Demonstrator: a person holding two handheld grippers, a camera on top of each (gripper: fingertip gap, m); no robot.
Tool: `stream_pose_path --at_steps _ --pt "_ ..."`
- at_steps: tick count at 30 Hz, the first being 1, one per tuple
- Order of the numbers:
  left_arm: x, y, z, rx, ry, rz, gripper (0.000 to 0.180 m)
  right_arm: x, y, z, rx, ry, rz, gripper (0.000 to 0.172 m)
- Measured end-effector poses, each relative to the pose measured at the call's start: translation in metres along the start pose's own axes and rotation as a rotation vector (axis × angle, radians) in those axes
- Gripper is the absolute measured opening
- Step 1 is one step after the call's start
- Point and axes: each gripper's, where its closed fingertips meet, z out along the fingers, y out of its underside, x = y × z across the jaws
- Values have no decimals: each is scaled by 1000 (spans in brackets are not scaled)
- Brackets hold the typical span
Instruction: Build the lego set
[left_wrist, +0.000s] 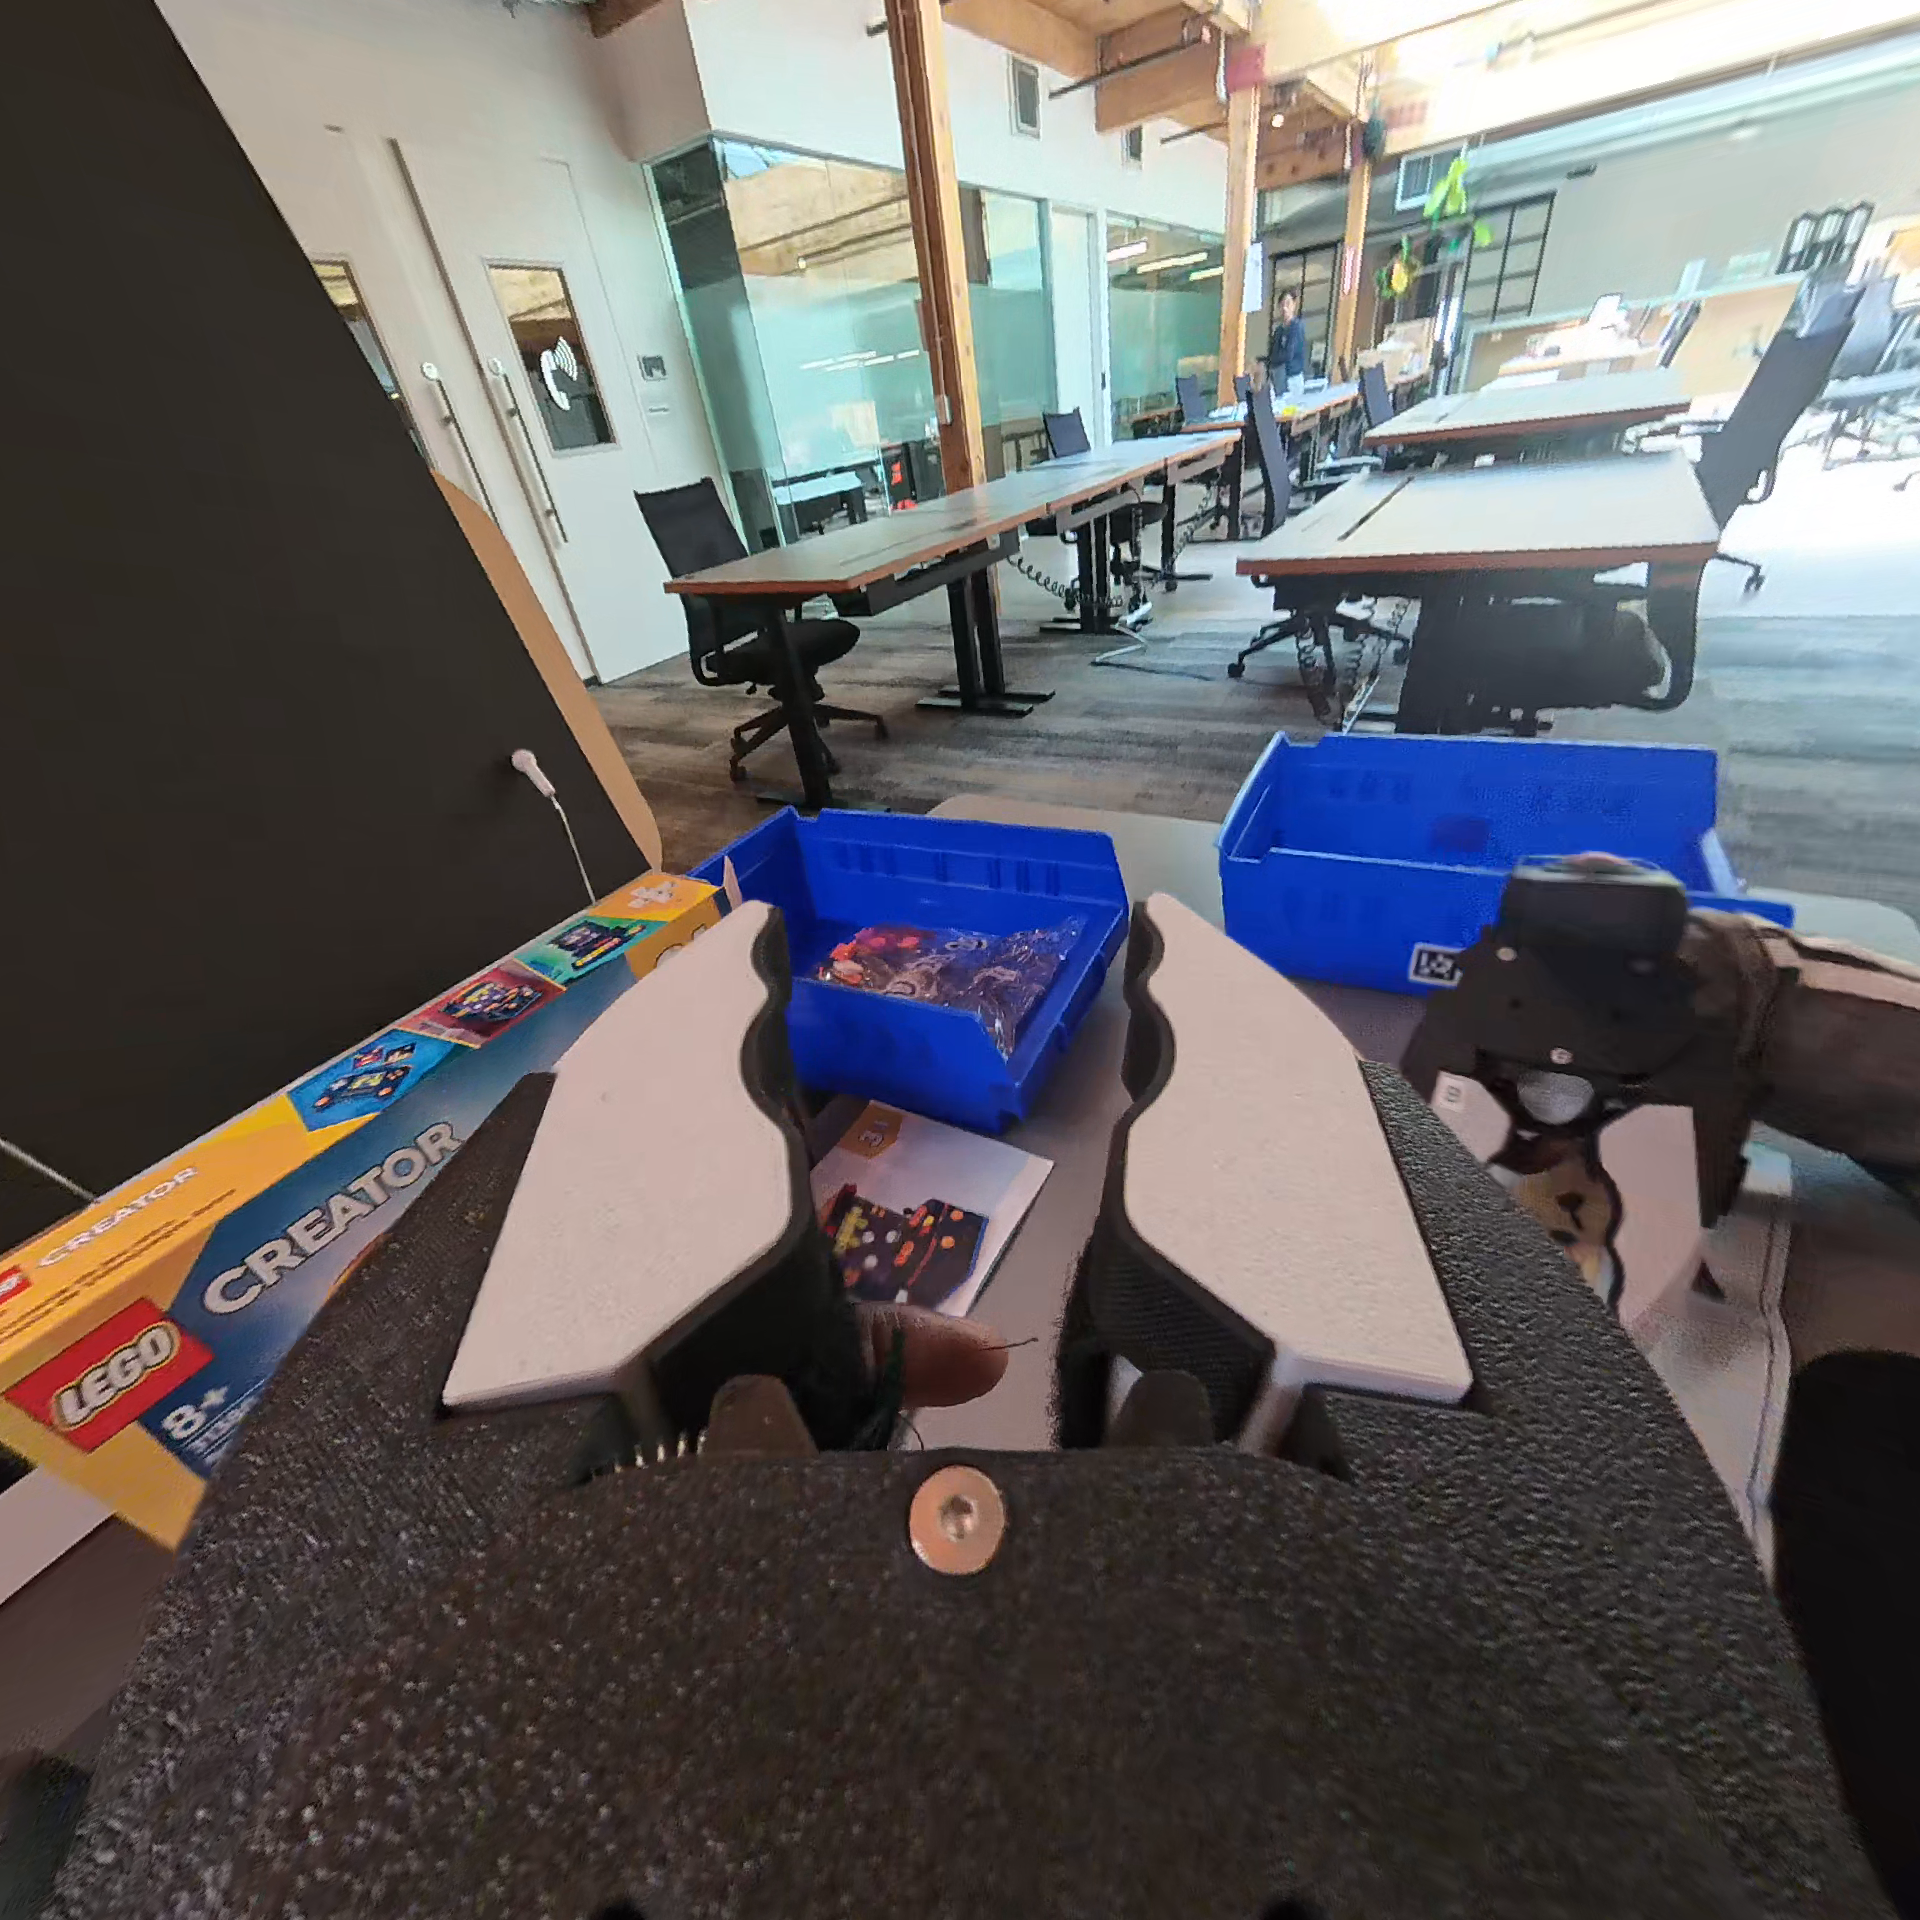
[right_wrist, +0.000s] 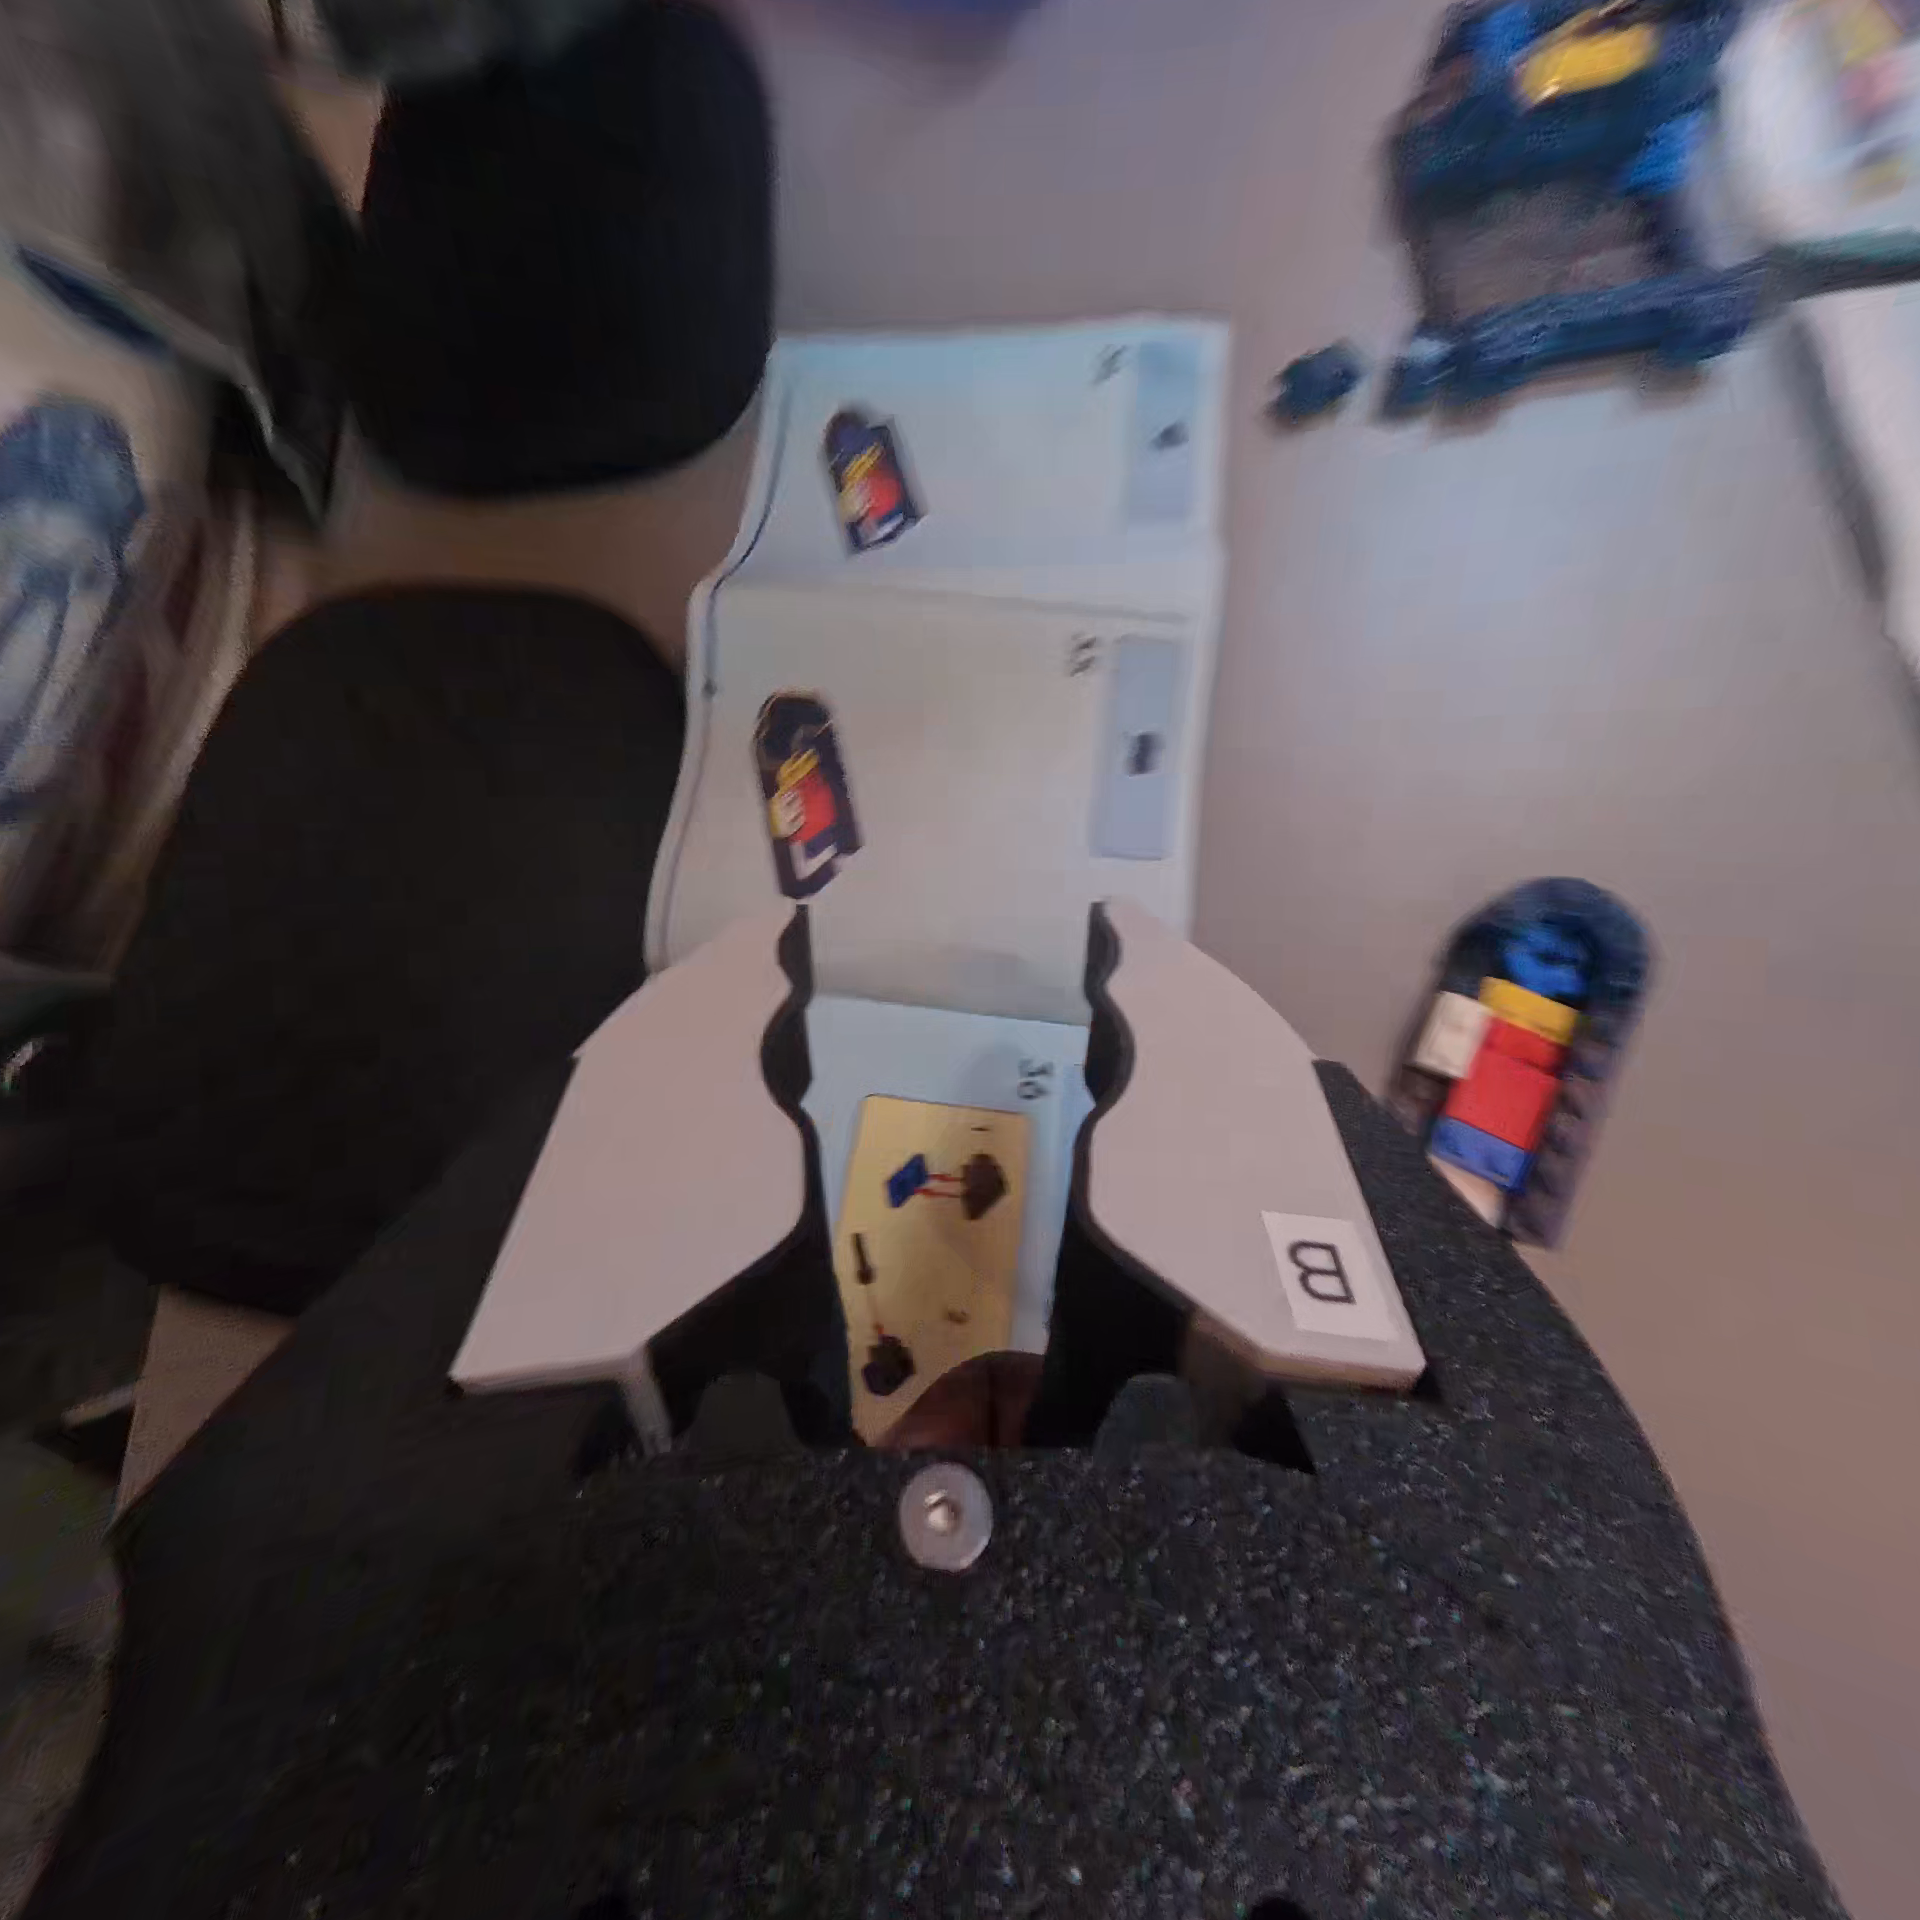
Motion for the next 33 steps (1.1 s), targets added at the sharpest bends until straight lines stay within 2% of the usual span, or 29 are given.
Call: stream_pose_path --at_steps 2,4,8,11,12,13,15,18,21,28,31,33 --pt "2 0 -5 -24 2 20 62 -12 14 14 -124 -23 -38 30" --pt "4 -1 -7 -24 5 32 61 -9 32 24 -254 -3 -5 18" --pt "10 -3 -7 -15 25 38 60 2 18 42 -186 48 -45 0" --pt "15 -2 -4 -14 44 49 59 3 5 54 -131 83 -208 0" --pt "17 -1 -3 -17 47 56 59 6 3 53 -135 120 -289 6" --pt "18 0 -2 -22 50 64 59 12 -2 49 -113 189 -352 12" --pt "21 3 0 -33 56 79 58 21 -19 31 13 279 -386 13" --pt "25 8 5 -49 72 89 58 16 -27 3 167 203 -252 11" --pt "30 13 9 -69 86 99 58 13 -16 -10 192 131 -154 1" --pt "36 24 16 -126 90 161 57 -9 40 -6 -80 -59 28 0" --pt "37 29 18 -143 98 162 57 -2 60 -4 -168 -35 97 0" --pt "38 32 20 -152 104 160 57 0 62 -5 -166 -43 176 0"
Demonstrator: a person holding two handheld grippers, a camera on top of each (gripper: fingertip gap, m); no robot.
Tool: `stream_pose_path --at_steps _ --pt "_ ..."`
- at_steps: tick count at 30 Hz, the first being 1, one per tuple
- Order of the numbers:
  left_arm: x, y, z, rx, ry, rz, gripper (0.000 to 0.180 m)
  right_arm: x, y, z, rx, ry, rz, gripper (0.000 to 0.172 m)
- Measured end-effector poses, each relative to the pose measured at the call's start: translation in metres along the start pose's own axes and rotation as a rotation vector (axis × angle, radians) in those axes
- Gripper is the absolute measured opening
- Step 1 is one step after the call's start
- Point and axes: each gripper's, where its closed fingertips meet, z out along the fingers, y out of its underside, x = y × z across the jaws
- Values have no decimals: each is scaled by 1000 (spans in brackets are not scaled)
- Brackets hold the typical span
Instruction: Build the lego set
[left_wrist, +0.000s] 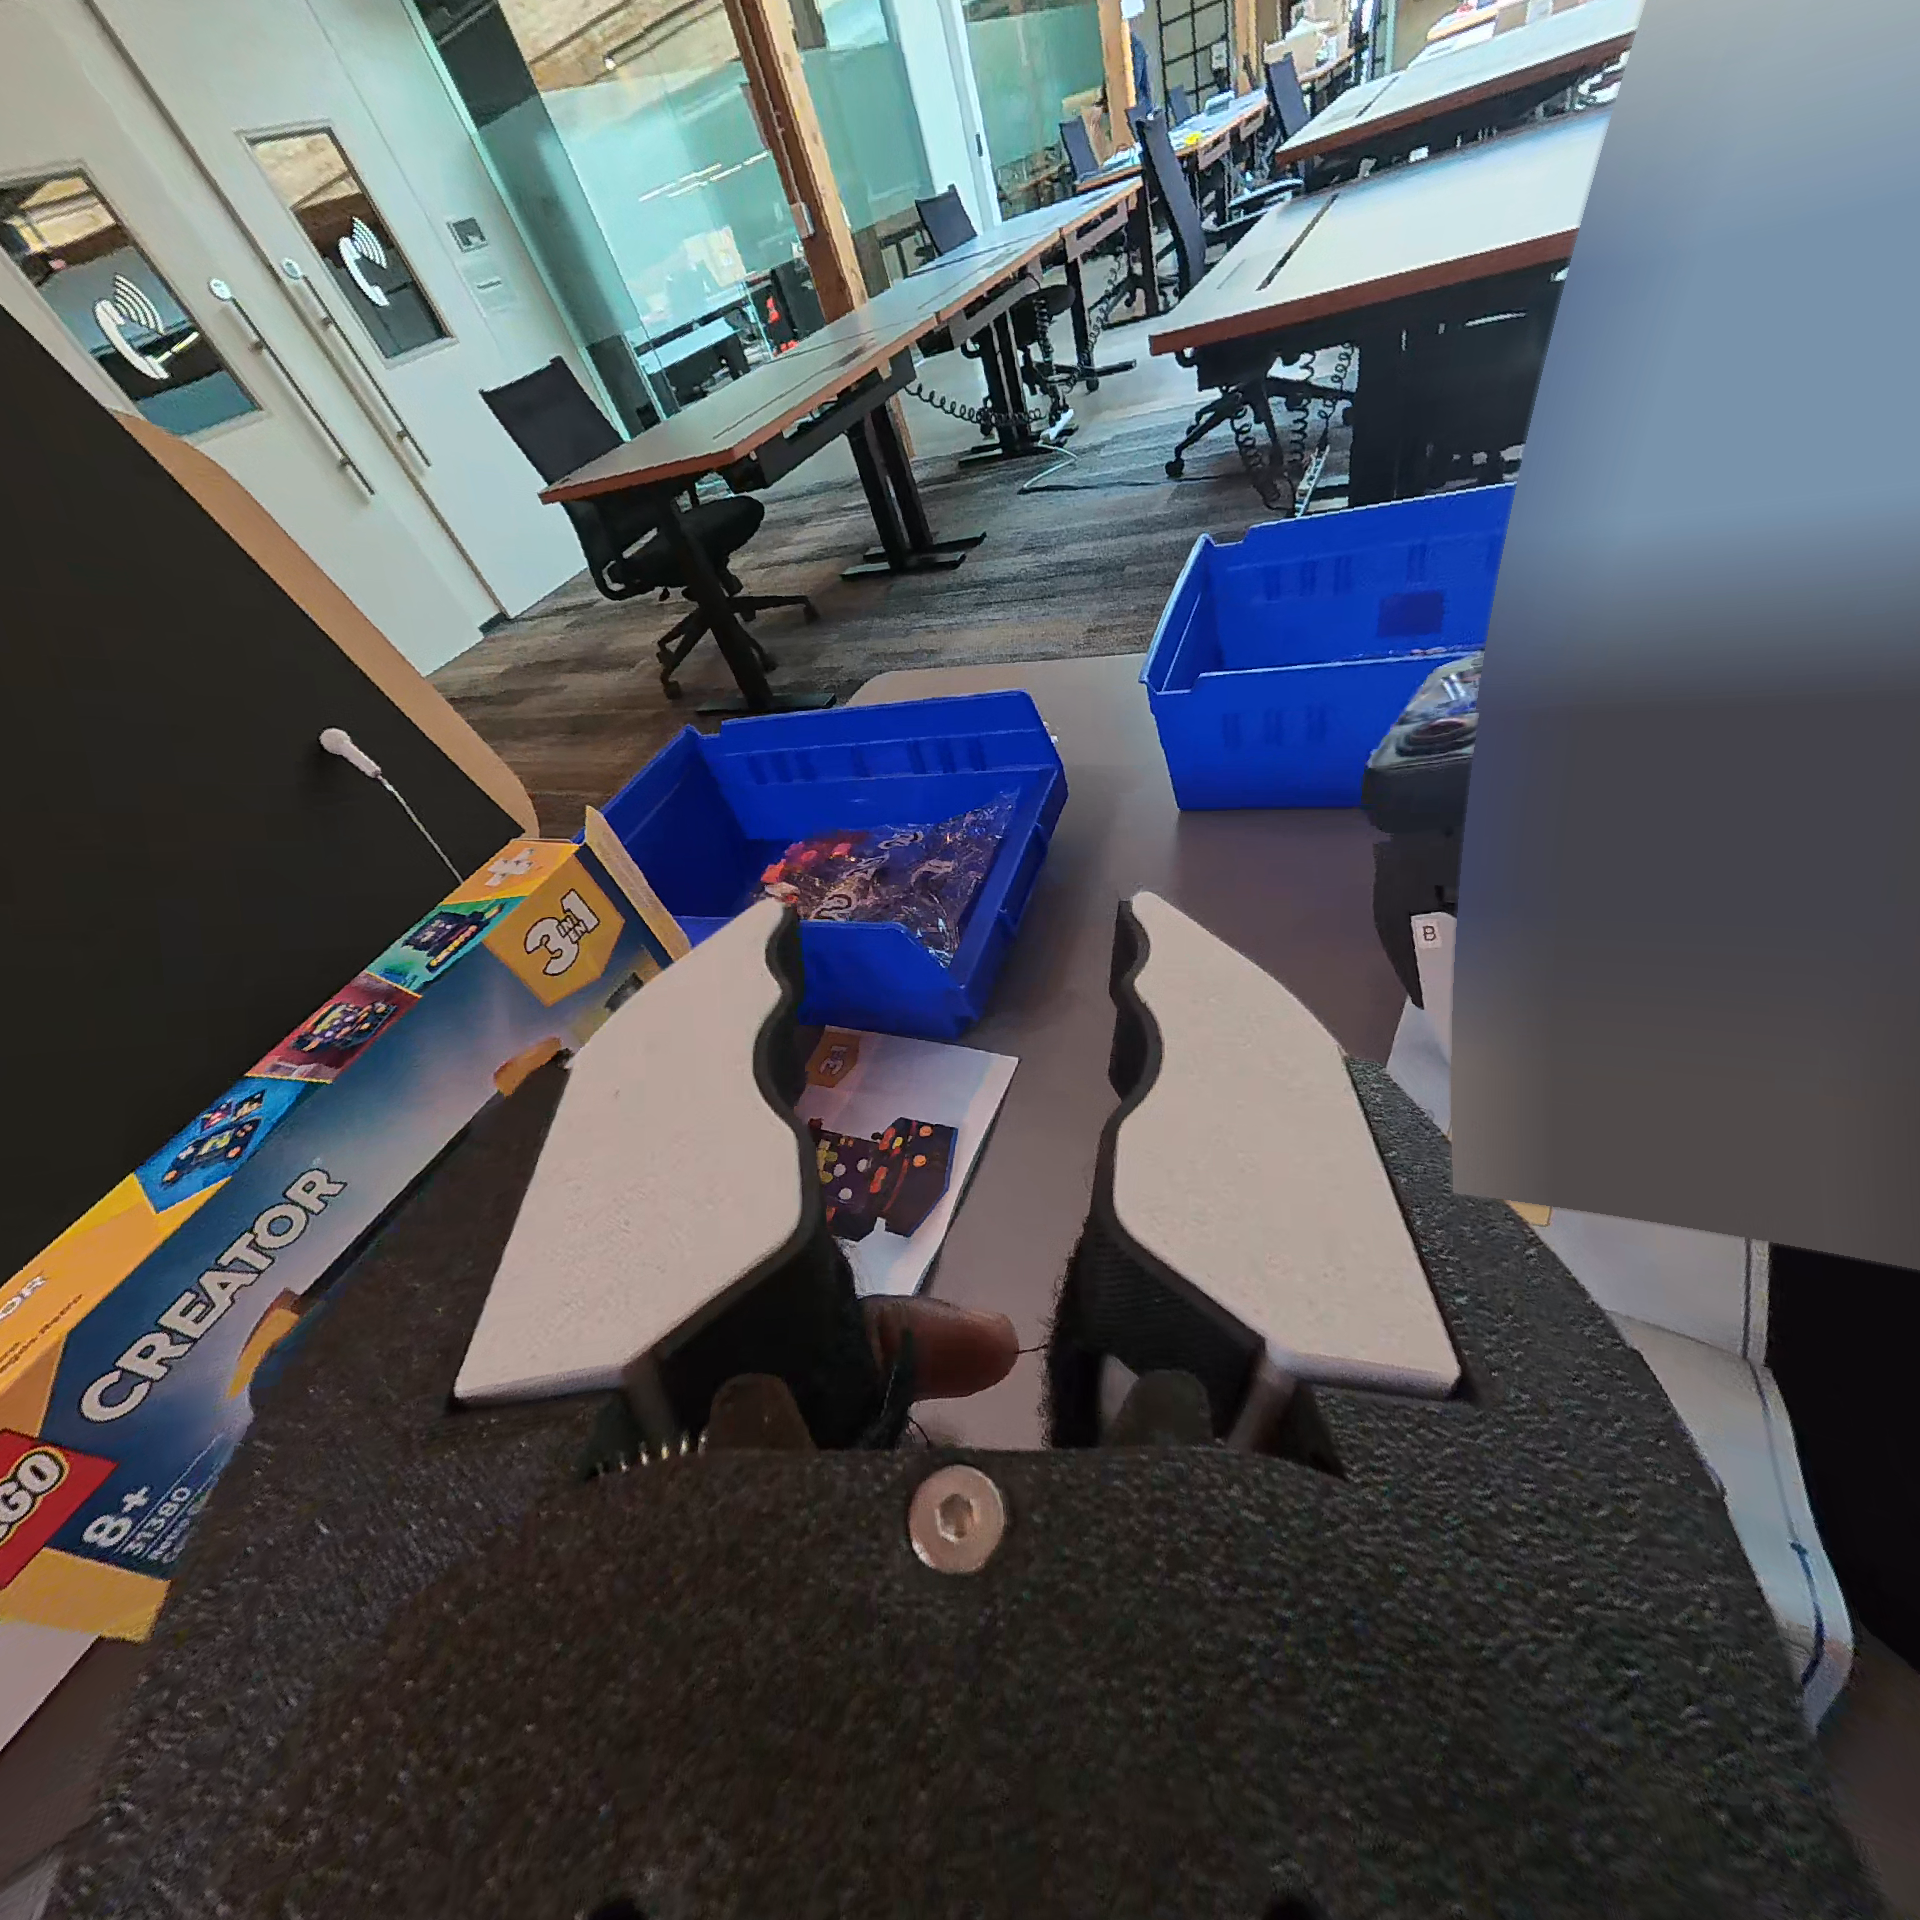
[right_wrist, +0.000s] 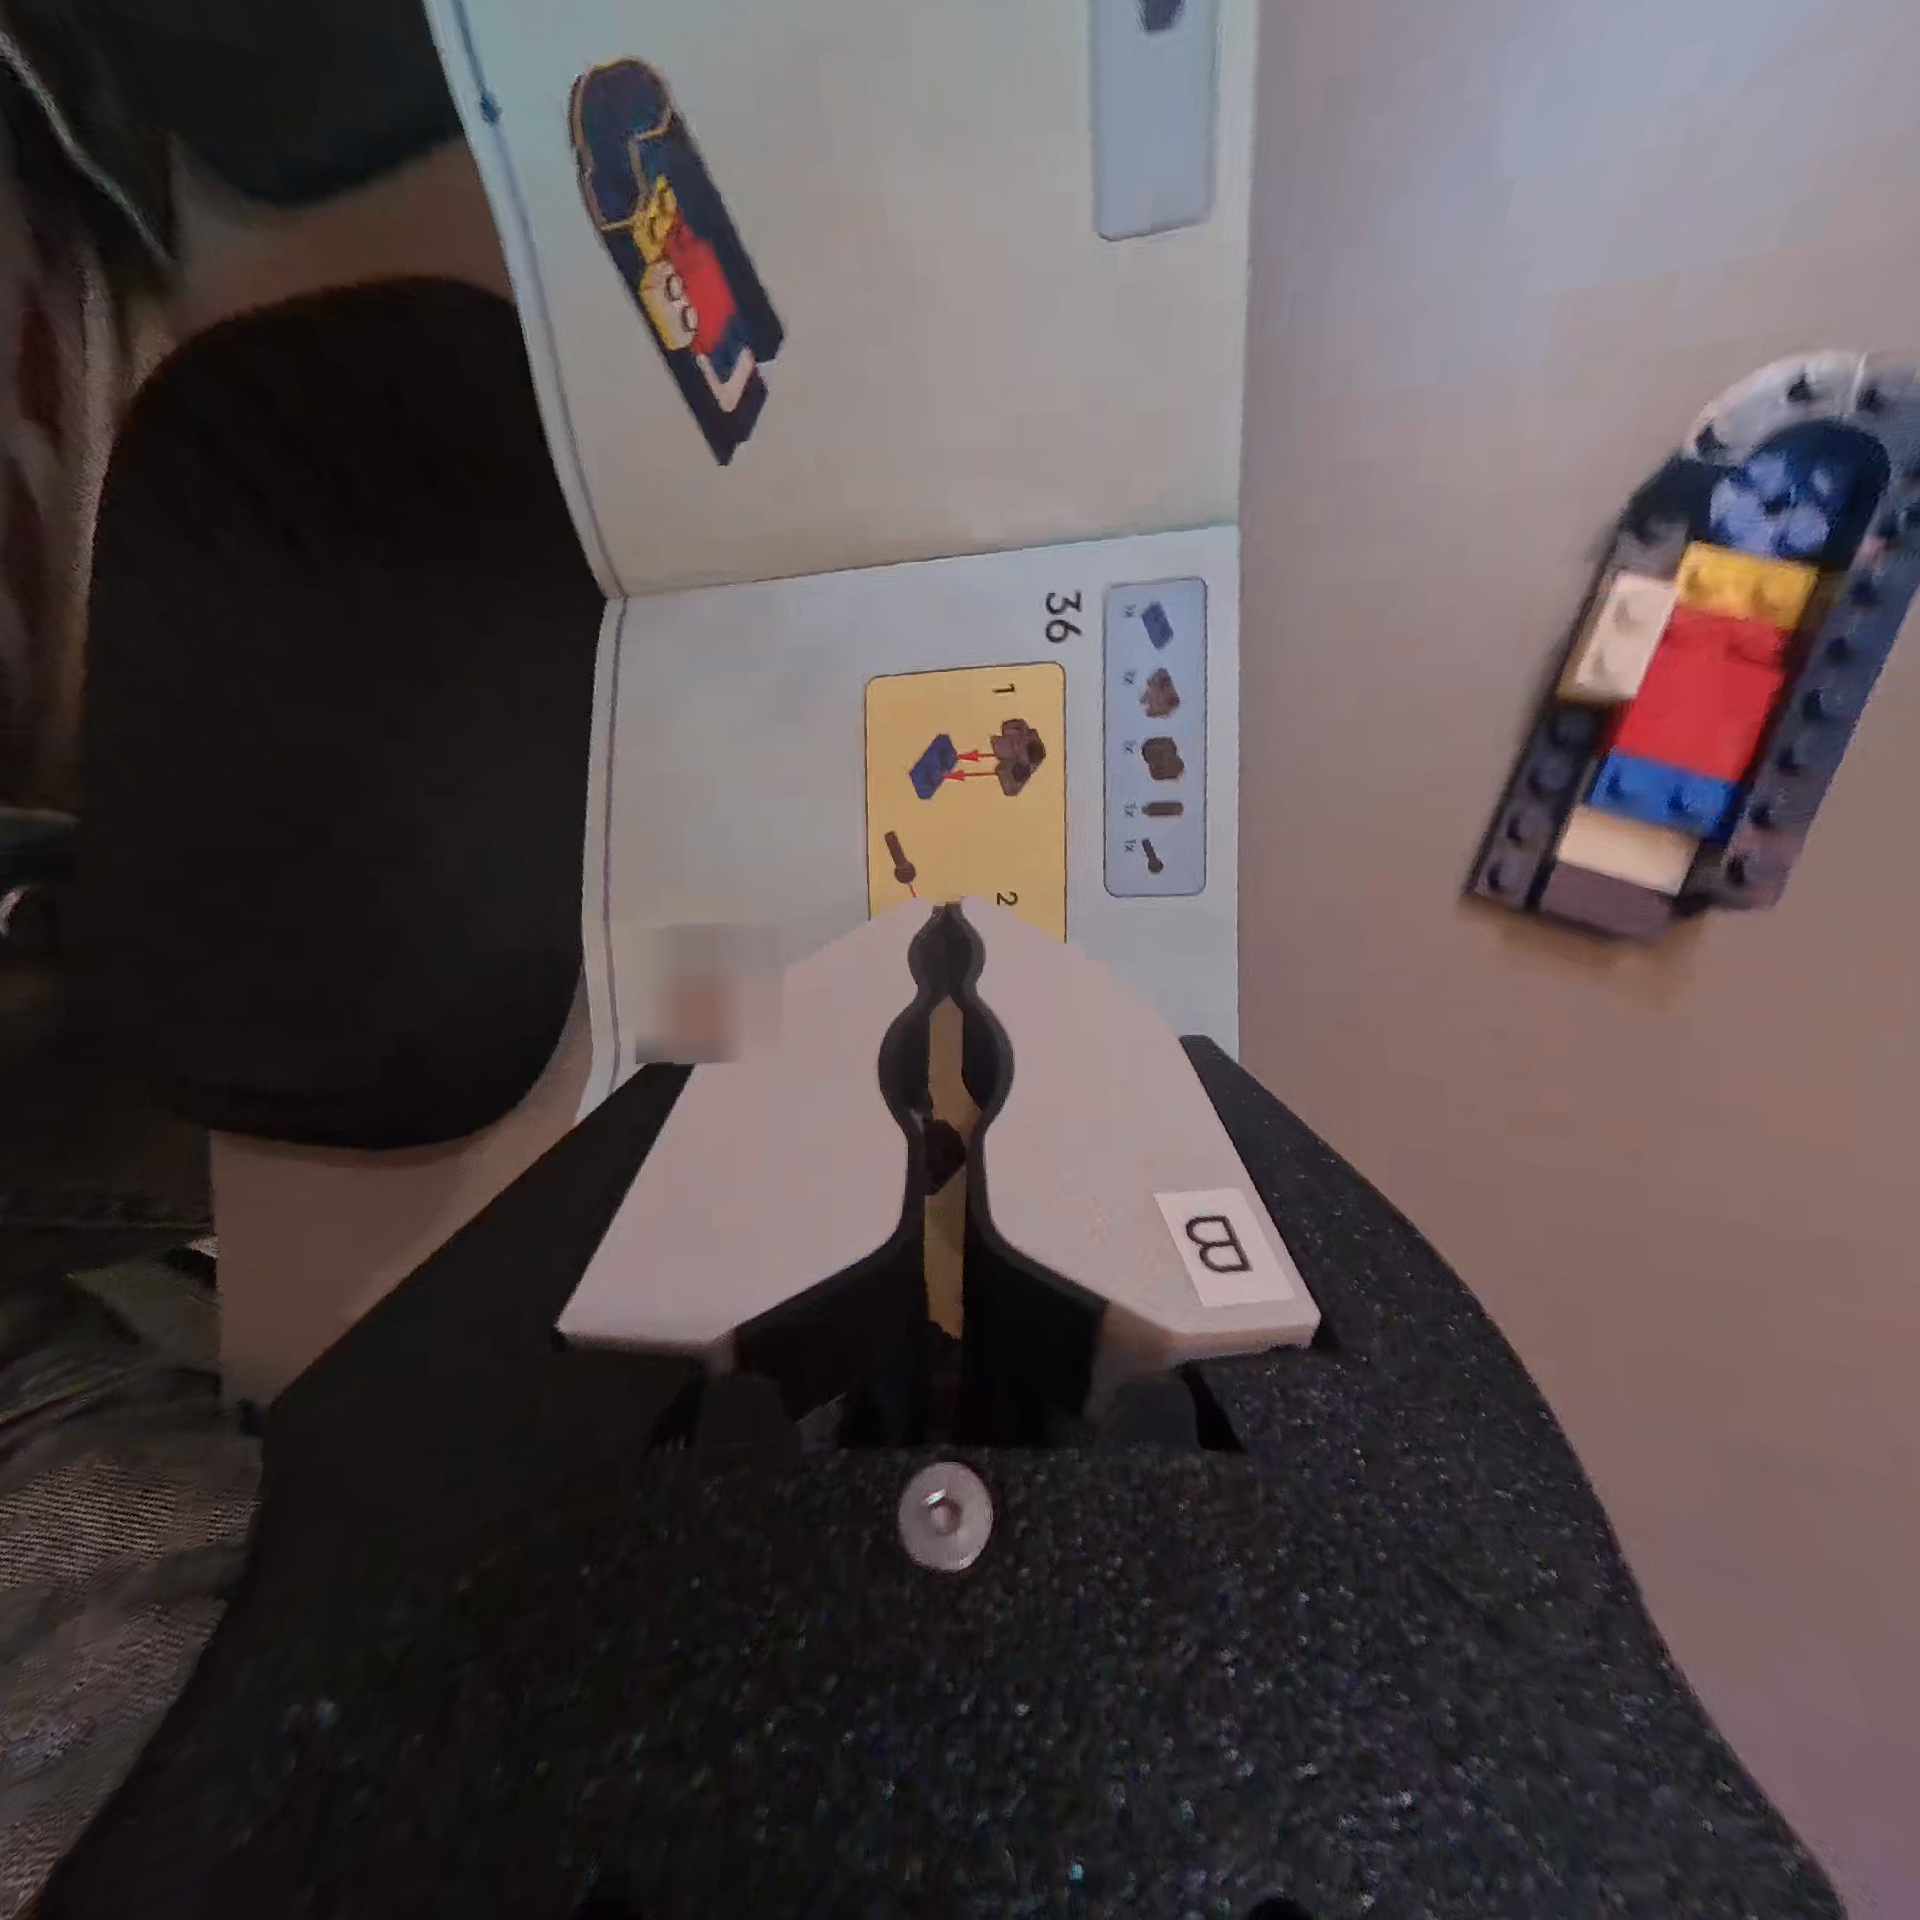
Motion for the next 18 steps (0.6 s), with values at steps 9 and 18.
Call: stream_pose_path --at_steps 9,18 --pt "9 9 9 -49 31 27 57 12 12 -12 10 56 15 0" --pt "15 20 13 -115 62 12 54 12 12 -12 10 54 2 0"
